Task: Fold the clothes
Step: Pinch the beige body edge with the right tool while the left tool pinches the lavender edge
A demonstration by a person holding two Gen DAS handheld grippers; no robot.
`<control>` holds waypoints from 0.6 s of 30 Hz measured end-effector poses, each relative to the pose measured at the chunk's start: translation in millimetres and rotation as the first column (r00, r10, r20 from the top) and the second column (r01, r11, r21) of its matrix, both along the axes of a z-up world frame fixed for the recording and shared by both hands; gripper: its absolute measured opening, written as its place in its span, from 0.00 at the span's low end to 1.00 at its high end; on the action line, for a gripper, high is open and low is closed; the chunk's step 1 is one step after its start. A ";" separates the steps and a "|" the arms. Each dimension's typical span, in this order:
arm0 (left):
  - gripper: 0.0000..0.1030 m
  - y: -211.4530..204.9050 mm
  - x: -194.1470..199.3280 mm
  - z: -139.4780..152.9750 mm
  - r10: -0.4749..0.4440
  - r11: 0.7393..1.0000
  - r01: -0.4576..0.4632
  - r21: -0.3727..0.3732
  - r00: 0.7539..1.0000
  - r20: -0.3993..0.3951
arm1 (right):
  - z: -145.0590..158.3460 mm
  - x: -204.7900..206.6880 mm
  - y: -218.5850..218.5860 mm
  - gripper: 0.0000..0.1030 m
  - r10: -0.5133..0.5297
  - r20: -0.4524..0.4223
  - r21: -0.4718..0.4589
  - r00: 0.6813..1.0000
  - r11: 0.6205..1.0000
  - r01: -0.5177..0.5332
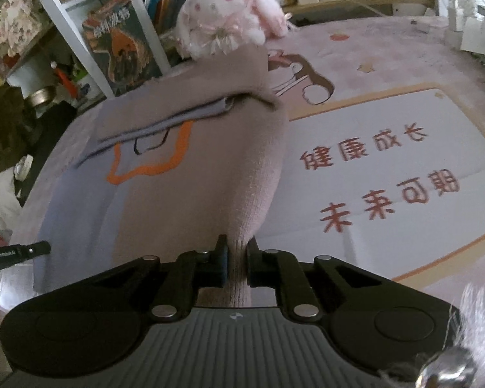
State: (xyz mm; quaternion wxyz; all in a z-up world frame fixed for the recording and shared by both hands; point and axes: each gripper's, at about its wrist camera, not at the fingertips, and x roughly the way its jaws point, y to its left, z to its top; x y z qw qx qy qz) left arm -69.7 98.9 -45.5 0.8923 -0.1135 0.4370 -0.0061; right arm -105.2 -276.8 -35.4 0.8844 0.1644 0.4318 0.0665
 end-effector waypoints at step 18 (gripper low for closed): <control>0.05 -35.4 -61.1 16.7 -0.030 0.997 0.033 -0.077 0.999 0.039 | -8.2 -59.2 -48.6 0.09 -0.060 -0.055 0.011 0.997 0.998 0.061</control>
